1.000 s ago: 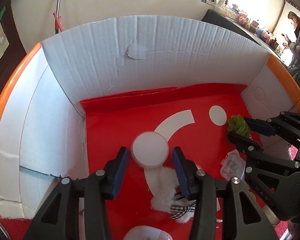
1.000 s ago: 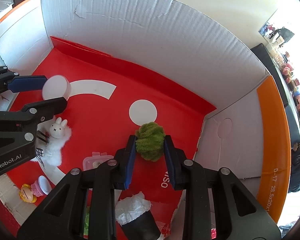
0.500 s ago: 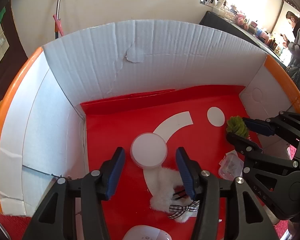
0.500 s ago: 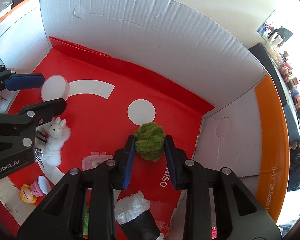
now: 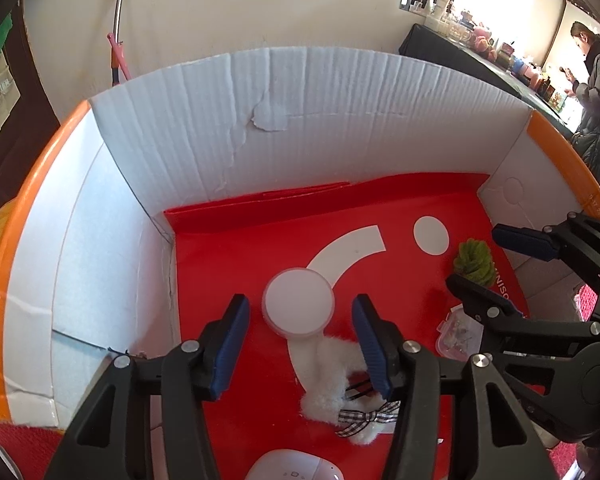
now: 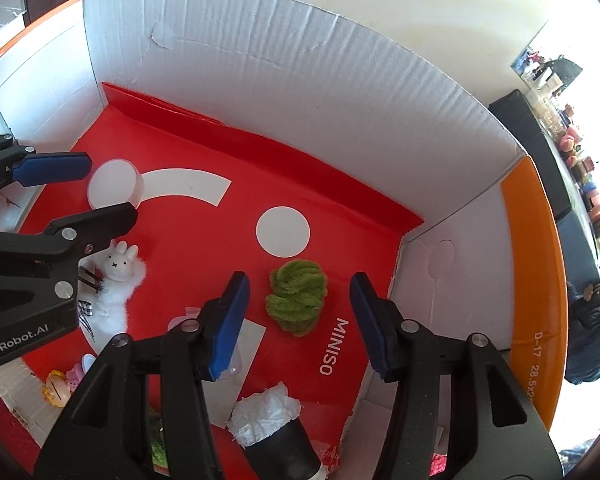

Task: Organize objects
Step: 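Open the left tool on the white container while the right tool releases the green ball, then withdraw both tools from the box back over the red mat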

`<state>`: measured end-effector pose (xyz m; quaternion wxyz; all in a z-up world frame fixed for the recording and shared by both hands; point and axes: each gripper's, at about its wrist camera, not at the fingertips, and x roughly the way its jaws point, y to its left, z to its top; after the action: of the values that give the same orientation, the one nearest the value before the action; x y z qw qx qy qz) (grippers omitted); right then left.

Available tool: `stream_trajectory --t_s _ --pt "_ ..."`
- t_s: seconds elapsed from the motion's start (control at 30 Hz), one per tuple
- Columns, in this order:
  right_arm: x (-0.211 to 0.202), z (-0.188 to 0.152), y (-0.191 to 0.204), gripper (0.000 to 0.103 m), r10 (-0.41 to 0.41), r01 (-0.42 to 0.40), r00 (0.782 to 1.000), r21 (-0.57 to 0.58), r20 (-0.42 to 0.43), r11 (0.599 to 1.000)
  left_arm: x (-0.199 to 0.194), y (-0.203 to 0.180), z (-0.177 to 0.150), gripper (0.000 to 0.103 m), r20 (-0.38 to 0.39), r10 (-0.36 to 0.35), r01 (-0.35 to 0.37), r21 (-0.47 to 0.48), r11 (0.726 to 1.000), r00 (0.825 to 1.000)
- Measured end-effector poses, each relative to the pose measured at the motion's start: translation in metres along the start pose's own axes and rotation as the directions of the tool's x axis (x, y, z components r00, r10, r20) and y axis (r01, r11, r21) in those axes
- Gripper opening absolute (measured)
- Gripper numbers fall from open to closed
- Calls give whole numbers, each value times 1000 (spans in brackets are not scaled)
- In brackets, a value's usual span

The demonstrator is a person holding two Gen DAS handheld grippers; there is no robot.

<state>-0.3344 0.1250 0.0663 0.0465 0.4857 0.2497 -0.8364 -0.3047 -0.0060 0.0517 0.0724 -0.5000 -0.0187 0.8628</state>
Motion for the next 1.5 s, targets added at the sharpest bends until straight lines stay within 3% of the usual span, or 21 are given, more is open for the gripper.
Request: stream_trajectory --t_s 0.6,1.0,1.2,1.5 --pt "-45 1 -3 58 -9 6 994 32 108 999 -40 -8 -5 60 101 -13 15 -18 1000 995" --pt "-91 -26 5 65 -12 -1 978 62 207 998 -88 1 -34 69 201 -15 25 -45 999 979" --pt "-120 -55 16 70 -22 3 963 71 267 998 -120 6 -61 70 272 -18 41 -80 996 962" --pt "-161 -114 25 82 -40 -22 916 150 400 988 -173 -4 -121 82 419 -3 47 -96 994 908"
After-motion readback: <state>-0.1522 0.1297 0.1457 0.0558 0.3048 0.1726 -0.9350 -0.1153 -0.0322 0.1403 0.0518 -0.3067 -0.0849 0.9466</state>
